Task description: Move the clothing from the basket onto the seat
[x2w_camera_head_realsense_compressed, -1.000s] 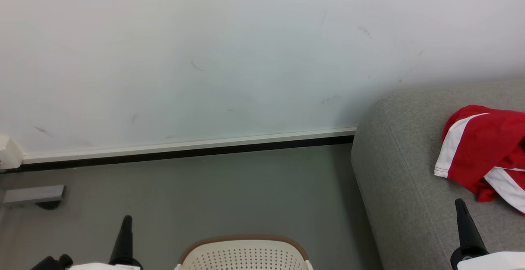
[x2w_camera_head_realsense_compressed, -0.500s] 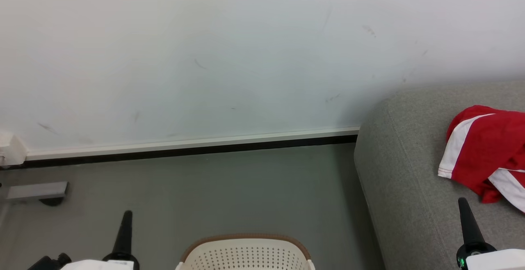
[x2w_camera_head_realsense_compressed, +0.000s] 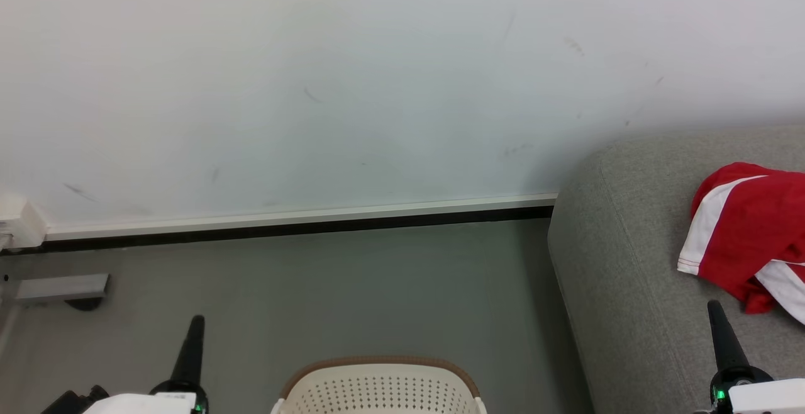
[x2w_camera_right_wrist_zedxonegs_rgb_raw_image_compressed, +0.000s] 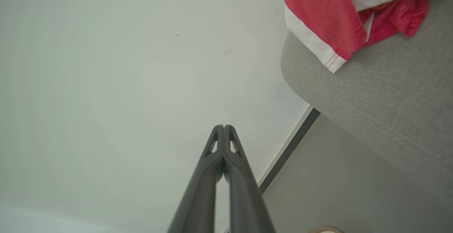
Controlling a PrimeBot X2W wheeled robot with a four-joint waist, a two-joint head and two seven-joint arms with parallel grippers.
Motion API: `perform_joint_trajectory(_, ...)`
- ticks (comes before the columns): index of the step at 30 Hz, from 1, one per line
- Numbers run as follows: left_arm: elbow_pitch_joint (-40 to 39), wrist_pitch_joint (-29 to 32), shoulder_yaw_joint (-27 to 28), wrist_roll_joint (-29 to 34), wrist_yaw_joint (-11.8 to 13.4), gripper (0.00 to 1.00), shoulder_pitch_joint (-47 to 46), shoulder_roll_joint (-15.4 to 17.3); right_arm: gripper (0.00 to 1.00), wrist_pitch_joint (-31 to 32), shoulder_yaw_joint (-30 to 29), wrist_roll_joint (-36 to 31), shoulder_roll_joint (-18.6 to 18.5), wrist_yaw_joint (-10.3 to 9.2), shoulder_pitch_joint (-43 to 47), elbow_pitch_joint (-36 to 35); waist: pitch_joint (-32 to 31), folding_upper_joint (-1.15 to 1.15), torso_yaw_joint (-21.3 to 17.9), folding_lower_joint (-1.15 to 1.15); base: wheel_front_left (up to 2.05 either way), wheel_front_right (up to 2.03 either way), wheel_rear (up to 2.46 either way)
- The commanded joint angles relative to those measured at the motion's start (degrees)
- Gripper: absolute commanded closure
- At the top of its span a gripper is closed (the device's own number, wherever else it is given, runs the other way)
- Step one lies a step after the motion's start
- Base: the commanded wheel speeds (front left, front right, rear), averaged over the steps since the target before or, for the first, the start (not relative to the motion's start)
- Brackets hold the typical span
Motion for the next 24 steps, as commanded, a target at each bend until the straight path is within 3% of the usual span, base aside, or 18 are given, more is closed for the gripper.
perform_joint_trajectory(1, -0.47, 0.2, 0.28, -1.73, -0.52, 1.0, -1.01, 0.43, 1.0, 0.31, -0.39, 0.99, 0.09, -0.08, -1.05, -0.01, 0.02, 0.0, 0.04, 0.0, 0.0, 0.0, 0.0)
perform_joint_trajectory(24, -0.78, 3.08, 0.5, -12.26, -1.07, 1.0, -1.69, 0.45, 1.0, 3.23, -2.84, 9.69, 1.09, -0.1, -1.55, 0.38, 0.42, 0.0, 1.07, 0.0, 0.0, 0.0, 0.0)
